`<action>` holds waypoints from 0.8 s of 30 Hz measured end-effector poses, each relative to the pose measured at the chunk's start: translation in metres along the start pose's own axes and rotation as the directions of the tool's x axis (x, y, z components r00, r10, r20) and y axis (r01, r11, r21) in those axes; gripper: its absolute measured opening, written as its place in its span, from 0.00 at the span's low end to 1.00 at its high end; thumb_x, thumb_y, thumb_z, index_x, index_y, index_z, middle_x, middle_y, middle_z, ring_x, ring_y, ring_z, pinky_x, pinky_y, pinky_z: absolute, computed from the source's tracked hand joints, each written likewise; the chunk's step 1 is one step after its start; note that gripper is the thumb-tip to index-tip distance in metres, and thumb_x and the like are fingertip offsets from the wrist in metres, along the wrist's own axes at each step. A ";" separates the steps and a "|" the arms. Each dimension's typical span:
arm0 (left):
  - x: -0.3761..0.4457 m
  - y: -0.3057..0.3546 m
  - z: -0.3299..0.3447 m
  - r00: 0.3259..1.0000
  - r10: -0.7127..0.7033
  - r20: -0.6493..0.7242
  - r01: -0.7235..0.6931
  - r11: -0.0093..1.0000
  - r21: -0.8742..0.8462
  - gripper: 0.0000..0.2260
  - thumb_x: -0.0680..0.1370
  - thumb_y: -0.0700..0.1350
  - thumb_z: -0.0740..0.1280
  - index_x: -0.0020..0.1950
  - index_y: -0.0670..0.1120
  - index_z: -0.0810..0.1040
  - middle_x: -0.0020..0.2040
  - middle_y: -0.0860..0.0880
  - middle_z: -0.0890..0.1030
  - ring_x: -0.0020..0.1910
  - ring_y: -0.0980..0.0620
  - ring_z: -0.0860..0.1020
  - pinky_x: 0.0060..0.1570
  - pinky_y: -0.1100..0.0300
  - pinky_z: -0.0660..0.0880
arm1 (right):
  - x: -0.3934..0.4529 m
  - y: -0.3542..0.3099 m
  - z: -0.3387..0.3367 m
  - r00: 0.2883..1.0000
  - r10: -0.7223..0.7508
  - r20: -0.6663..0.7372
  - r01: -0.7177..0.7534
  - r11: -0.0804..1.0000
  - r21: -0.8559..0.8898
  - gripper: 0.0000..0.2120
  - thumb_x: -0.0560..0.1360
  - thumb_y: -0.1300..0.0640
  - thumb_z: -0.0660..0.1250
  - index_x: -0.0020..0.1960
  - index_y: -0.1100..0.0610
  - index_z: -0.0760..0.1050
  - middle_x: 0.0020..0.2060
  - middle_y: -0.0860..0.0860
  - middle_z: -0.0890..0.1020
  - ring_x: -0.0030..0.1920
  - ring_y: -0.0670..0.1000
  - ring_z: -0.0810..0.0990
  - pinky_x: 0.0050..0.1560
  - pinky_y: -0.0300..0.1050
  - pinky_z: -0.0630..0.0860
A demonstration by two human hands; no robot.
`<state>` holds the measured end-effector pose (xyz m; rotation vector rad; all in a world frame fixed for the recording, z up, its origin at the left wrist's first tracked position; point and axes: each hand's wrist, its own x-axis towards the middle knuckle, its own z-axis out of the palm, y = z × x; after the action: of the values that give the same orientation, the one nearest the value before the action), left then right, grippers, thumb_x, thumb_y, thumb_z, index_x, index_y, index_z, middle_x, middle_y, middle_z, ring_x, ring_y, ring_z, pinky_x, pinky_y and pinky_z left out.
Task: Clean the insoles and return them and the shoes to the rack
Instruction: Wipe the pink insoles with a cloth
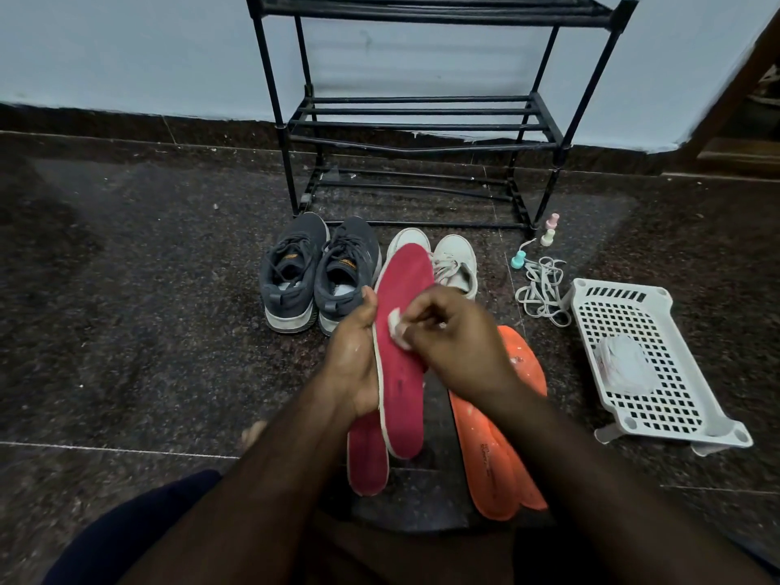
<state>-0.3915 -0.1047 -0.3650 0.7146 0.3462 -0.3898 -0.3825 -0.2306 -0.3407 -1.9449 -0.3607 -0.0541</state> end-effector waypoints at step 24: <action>0.000 -0.001 0.001 0.997 0.027 -0.070 -0.027 1.000 0.004 0.25 0.83 0.59 0.56 0.60 0.38 0.78 0.45 0.40 0.84 0.41 0.44 0.84 0.42 0.52 0.83 | 0.003 0.022 -0.001 0.956 -0.289 0.056 0.278 0.822 -0.496 0.08 0.73 0.60 0.68 0.49 0.57 0.84 0.41 0.52 0.82 0.43 0.53 0.80 0.47 0.46 0.76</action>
<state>-0.3916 -0.1062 -0.3654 0.7366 0.4020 -0.3402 -0.3729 -0.2384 -0.3599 -2.3846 -0.6747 -0.4009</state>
